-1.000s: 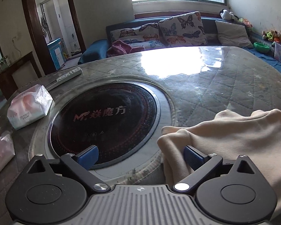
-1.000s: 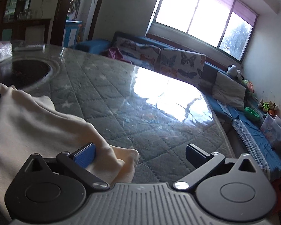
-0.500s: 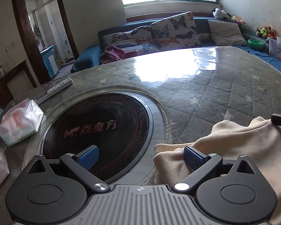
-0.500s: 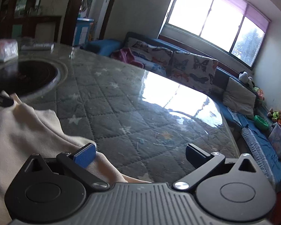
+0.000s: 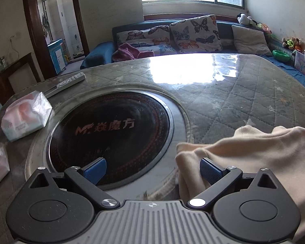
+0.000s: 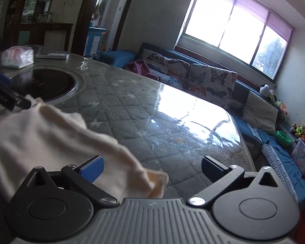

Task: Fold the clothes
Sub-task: 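Move both tools to the side edge of the folded cream shirt, then grasp the shirt side edge with the left tool while the right tool grasps beside it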

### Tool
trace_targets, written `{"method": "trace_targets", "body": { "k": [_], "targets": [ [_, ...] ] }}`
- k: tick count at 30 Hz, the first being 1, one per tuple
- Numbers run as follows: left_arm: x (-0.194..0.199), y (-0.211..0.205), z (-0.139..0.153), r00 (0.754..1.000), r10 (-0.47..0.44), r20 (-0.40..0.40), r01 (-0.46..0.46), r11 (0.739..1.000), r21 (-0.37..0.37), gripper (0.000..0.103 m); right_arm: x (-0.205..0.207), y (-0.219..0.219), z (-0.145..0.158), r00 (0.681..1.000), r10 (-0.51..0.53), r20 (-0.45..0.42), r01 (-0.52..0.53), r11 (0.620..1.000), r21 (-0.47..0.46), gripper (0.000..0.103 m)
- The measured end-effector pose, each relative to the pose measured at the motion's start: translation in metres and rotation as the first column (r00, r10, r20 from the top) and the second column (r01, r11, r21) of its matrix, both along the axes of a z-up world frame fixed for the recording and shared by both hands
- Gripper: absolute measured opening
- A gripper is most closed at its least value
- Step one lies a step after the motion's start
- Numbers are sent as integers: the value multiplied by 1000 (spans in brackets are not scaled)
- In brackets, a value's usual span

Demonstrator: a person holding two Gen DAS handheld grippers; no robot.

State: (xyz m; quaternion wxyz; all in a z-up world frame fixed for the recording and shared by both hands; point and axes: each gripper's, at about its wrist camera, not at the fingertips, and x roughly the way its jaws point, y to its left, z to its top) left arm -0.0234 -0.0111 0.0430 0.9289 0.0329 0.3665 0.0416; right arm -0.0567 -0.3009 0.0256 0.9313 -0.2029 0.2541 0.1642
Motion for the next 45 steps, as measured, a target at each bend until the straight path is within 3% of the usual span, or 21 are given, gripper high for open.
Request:
{"method": "trace_targets", "body": {
  "k": [7,18,24,32,35,45],
  "targets": [
    [-32,-4,-4,1000,8,-11,-8,999,-46,99,-38,-9,-14,1000,-14,-2,14,1000,-17,103],
    [-42,-12,-7,999,-13,-31,10,995,-103,95,-34,-30,-20,996,-86,23,88,994,-60,103],
    [-42,-15,-6,1000,-11,-20,10,999,-52,96,-30,-32,-8,997,-79,15,79,995,-62,103],
    [-45,-11,-6,1000,-4,-22,3,999,-47,99,-42,1,13,995,96,-25,-95,995,35,103],
    [-47,-8,-4,1000,1,-18,-2,999,-52,100,-50,20,16,981,191,-34,-190,982,21,103],
    [-53,12,-3,999,42,-23,-44,995,-93,100,-80,92,14,888,446,-112,-452,891,-45,102]
  ]
}}
